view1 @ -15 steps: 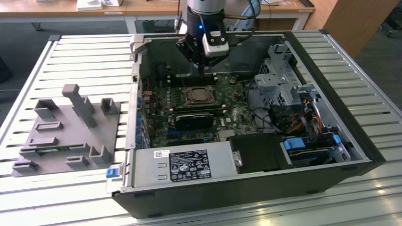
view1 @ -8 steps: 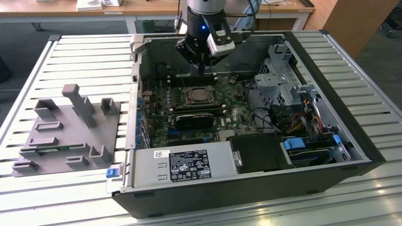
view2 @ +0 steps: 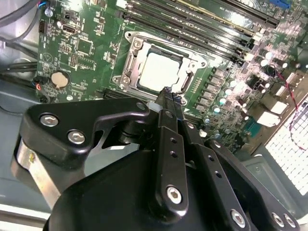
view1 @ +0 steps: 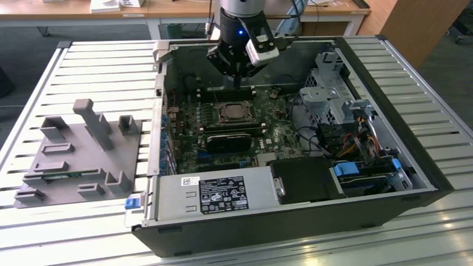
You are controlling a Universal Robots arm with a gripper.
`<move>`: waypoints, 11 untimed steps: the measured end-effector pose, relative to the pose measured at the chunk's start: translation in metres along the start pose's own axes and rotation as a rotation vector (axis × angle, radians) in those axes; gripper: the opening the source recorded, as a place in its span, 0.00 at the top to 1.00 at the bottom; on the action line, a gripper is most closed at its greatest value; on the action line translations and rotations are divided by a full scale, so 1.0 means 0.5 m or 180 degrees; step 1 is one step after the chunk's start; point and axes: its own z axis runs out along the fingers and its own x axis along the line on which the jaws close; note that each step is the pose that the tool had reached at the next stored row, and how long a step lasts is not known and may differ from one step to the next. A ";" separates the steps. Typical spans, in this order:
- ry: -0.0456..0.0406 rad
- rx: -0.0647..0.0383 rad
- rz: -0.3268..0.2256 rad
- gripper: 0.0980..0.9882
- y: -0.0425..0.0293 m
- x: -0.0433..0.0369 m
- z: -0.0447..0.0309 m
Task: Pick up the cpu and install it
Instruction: 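Install the first cpu locking lever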
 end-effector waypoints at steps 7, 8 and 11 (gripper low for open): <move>0.0002 0.0000 -0.0179 0.99 0.000 0.000 0.000; 0.0002 0.0000 -0.0202 0.99 0.000 0.000 0.000; 0.0003 0.0000 -0.0274 0.99 0.000 0.000 0.000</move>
